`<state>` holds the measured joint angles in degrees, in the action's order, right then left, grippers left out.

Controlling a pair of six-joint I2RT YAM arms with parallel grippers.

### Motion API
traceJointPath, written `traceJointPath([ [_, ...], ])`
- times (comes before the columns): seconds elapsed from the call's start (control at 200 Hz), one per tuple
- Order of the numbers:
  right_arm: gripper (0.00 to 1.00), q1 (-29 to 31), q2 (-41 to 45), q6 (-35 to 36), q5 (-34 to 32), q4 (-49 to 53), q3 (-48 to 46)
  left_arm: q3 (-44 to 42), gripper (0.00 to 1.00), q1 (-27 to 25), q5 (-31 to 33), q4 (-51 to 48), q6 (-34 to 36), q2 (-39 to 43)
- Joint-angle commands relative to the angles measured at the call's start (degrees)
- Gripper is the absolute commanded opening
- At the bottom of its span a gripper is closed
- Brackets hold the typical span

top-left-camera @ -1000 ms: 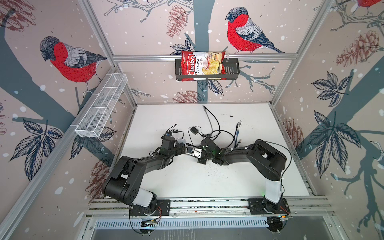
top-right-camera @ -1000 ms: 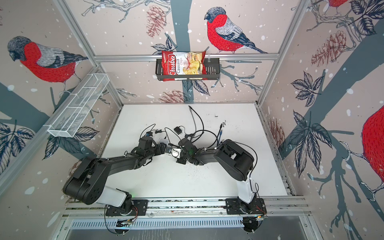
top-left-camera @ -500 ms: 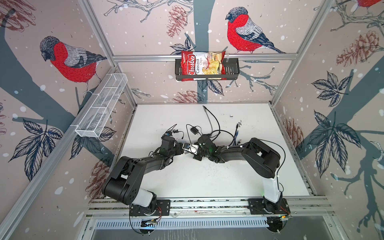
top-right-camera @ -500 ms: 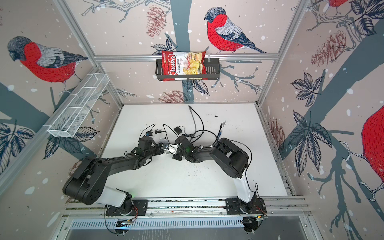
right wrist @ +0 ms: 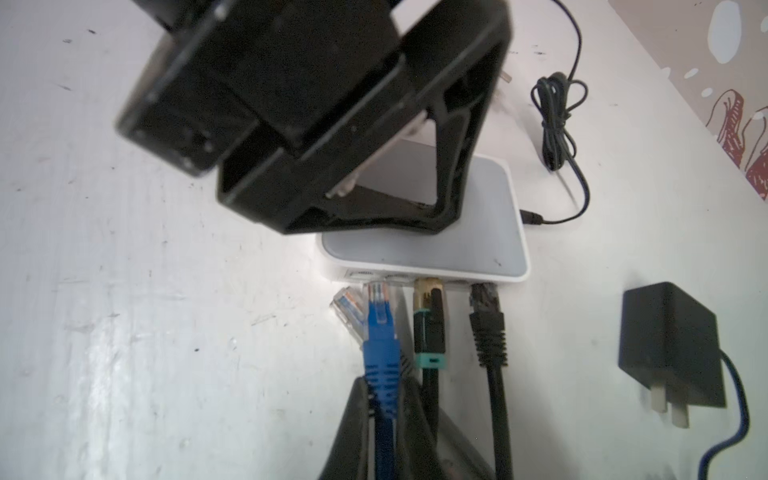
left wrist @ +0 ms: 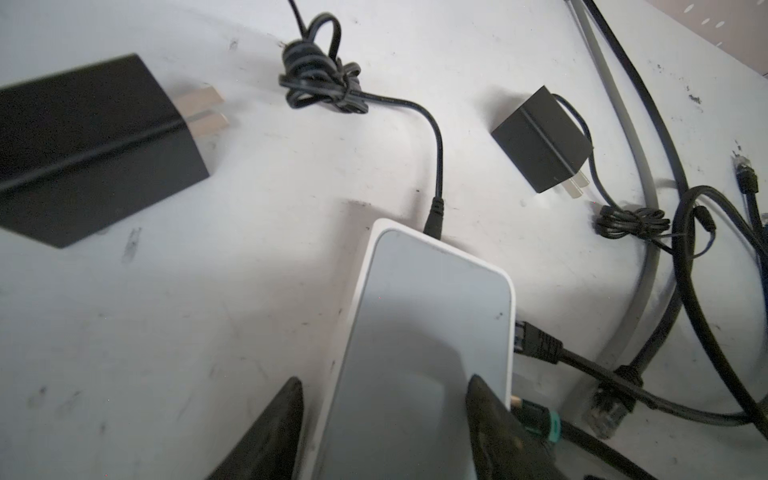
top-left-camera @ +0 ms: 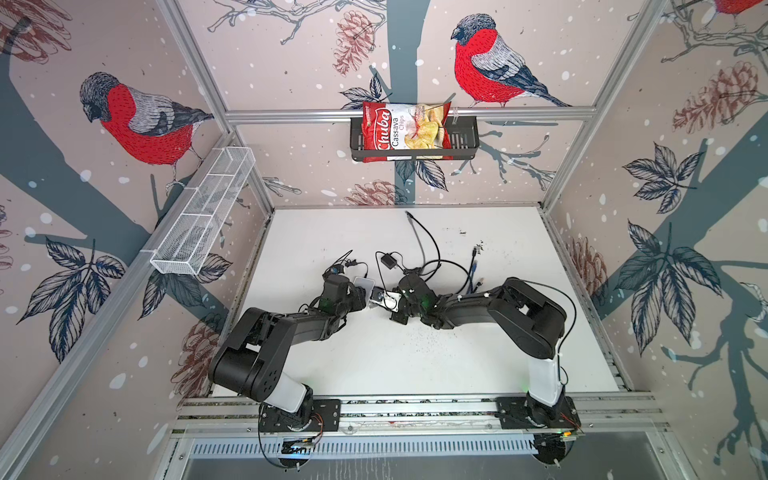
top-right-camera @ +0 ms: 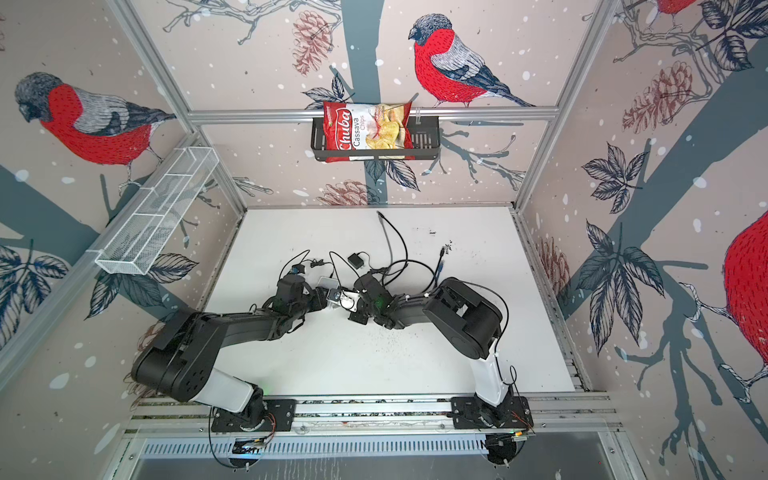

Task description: Insert the plug into the switch port

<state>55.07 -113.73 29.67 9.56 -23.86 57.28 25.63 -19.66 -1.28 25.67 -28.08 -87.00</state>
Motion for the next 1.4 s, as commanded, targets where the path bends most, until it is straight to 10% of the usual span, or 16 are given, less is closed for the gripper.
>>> traceJointPath([
  [0.0, 0.00, 0.24, -0.73, 0.13, 0.57, 0.78, 1.39, -0.33, 0.61, 0.13, -0.90, 0.39, 0.06, 0.42],
  [1.396, 0.00, -1.03, -2.15, 1.96, 0.94, 6.28, 5.38, 6.78, 0.61, 1.60, -3.91, 0.62, 1.71, -7.06],
])
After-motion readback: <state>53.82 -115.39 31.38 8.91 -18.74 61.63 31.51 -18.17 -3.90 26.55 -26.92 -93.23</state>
